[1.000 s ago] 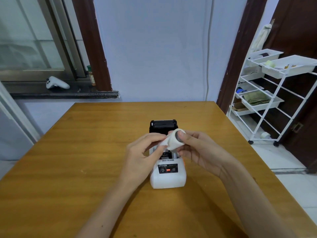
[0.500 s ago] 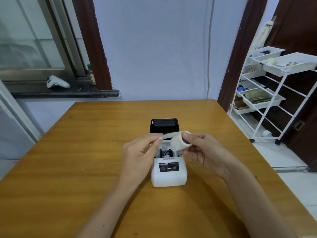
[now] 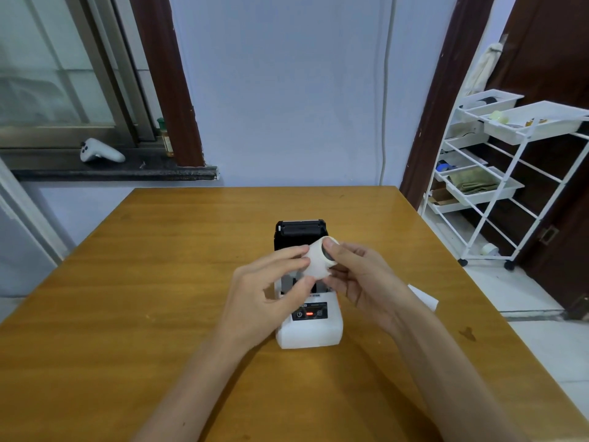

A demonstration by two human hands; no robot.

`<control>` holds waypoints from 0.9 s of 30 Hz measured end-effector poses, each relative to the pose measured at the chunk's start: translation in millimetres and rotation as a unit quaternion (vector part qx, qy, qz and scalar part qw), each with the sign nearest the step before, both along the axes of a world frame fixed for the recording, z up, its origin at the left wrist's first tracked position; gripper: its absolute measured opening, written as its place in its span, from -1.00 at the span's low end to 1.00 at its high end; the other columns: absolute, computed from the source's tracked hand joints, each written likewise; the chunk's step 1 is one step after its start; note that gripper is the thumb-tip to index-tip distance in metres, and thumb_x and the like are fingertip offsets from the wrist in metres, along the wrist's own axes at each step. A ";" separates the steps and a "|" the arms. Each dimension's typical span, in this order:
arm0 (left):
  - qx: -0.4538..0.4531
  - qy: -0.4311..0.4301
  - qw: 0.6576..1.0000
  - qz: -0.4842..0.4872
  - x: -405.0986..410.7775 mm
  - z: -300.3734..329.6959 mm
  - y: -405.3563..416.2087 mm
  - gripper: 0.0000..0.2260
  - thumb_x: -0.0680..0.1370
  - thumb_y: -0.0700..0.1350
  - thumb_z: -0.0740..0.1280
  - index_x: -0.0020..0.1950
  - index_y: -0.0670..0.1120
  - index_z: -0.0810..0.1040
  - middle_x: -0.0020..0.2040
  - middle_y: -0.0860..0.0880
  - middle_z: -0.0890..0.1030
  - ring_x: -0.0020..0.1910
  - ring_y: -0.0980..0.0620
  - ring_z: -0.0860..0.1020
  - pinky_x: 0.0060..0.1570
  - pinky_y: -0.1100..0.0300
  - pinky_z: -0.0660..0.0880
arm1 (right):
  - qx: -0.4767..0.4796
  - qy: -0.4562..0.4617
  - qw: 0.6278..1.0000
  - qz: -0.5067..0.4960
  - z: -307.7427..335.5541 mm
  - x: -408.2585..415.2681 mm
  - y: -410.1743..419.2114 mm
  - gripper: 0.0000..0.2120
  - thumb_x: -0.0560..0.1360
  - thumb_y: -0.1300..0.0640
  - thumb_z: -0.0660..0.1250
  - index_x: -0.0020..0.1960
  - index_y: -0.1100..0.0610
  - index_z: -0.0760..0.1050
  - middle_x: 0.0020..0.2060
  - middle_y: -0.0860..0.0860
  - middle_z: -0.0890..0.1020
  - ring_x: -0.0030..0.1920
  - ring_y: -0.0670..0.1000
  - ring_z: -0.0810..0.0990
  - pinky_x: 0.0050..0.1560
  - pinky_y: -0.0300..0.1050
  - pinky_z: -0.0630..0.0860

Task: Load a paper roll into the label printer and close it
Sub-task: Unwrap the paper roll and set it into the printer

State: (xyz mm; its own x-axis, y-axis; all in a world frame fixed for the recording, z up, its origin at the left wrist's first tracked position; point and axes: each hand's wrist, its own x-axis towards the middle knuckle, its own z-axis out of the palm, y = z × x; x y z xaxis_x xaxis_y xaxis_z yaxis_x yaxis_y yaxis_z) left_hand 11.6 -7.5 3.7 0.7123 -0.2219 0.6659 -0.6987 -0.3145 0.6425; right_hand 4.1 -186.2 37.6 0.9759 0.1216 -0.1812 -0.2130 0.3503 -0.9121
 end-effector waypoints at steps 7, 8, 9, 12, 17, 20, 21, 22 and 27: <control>-0.050 0.070 0.996 -0.004 4.4 1.3 -3.1 -0.87 0.43 -0.14 0.48 -0.06 0.02 0.65 -0.04 0.13 0.65 0.03 0.07 0.64 0.05 0.07 0.60 | -0.043 -0.029 0.998 0.023 -1.8 0.4 0.7 -0.64 0.49 0.07 0.39 0.14 0.33 0.59 -0.09 0.18 0.64 -0.02 0.18 0.48 -0.09 -0.15 0.55; -0.051 0.085 0.995 -0.004 3.7 2.5 -3.7 -0.81 0.42 -0.13 0.47 -0.02 0.09 0.62 -0.02 0.14 0.64 0.04 0.07 0.63 0.06 0.08 0.60 | -0.056 -0.032 0.998 0.024 -1.1 0.4 1.1 -0.66 0.48 0.06 0.40 0.12 0.30 0.61 -0.11 0.17 0.64 -0.03 0.17 0.46 -0.11 -0.13 0.51; -0.046 0.085 0.995 -0.004 3.2 3.3 -4.2 -0.73 0.42 -0.12 0.47 0.05 0.17 0.60 0.01 0.16 0.62 0.06 0.09 0.62 0.08 0.10 0.59 | -0.067 -0.034 0.997 0.024 -0.7 0.8 1.4 -0.66 0.46 0.04 0.42 0.11 0.27 0.62 -0.12 0.18 0.62 -0.06 0.18 0.44 -0.13 -0.10 0.46; -0.024 0.051 0.998 -0.018 4.0 3.2 -2.2 -0.64 0.47 -0.07 0.44 0.24 0.18 0.55 0.16 0.22 0.58 0.14 0.12 0.59 0.14 0.16 0.56 | -0.091 -0.034 0.995 0.027 1.3 1.6 0.9 -0.62 0.44 0.00 0.45 0.13 0.24 0.61 -0.12 0.24 0.53 -0.23 0.15 0.40 -0.24 -0.05 0.36; 0.011 0.051 0.999 -0.001 2.4 6.8 1.1 -0.61 0.45 0.00 0.38 0.26 0.27 0.52 0.15 0.36 0.58 0.17 0.14 0.56 0.16 0.33 0.45 | -0.097 -0.056 0.993 0.047 3.9 1.6 1.4 -0.62 0.48 0.02 0.41 0.18 0.24 0.58 -0.14 0.21 0.51 -0.34 -0.02 0.42 -0.30 -0.14 0.32; 0.014 0.069 0.997 -0.016 0.8 8.5 2.0 -0.60 0.44 -0.02 0.39 0.23 0.31 0.53 0.13 0.29 0.62 0.20 0.15 0.56 0.16 0.36 0.44 | -0.101 -0.057 0.992 0.058 4.4 1.0 1.8 -0.62 0.48 0.01 0.38 0.20 0.22 0.57 -0.18 0.20 0.51 -0.34 -0.01 0.40 -0.29 -0.10 0.29; 0.016 0.072 0.997 -0.019 0.7 8.5 2.0 -0.60 0.44 -0.03 0.40 0.24 0.29 0.53 0.14 0.26 0.63 0.21 0.14 0.57 0.16 0.33 0.45 | -0.102 -0.058 0.991 0.062 3.9 1.6 1.8 -0.60 0.48 0.00 0.38 0.21 0.22 0.56 -0.16 0.21 0.50 -0.33 0.00 0.40 -0.28 -0.08 0.29; 0.019 0.074 0.997 -0.022 1.0 8.0 2.4 -0.60 0.45 -0.05 0.40 0.25 0.26 0.53 0.14 0.23 0.64 0.20 0.14 0.58 0.16 0.30 0.47 | -0.100 -0.059 0.991 0.066 4.0 1.7 2.3 -0.58 0.47 -0.01 0.38 0.23 0.23 0.54 -0.15 0.21 0.50 -0.33 -0.01 0.41 -0.25 -0.07 0.30; 0.052 0.070 0.996 -0.010 -0.9 8.8 1.4 -0.61 0.42 -0.03 0.38 0.25 0.14 0.51 0.08 0.19 0.64 0.09 0.18 0.59 0.04 0.28 0.52 | -0.109 -0.048 0.989 0.087 4.5 4.5 2.2 -0.58 0.47 -0.01 0.39 0.26 0.16 0.52 -0.13 0.22 0.53 -0.32 -0.03 0.48 -0.14 -0.03 0.36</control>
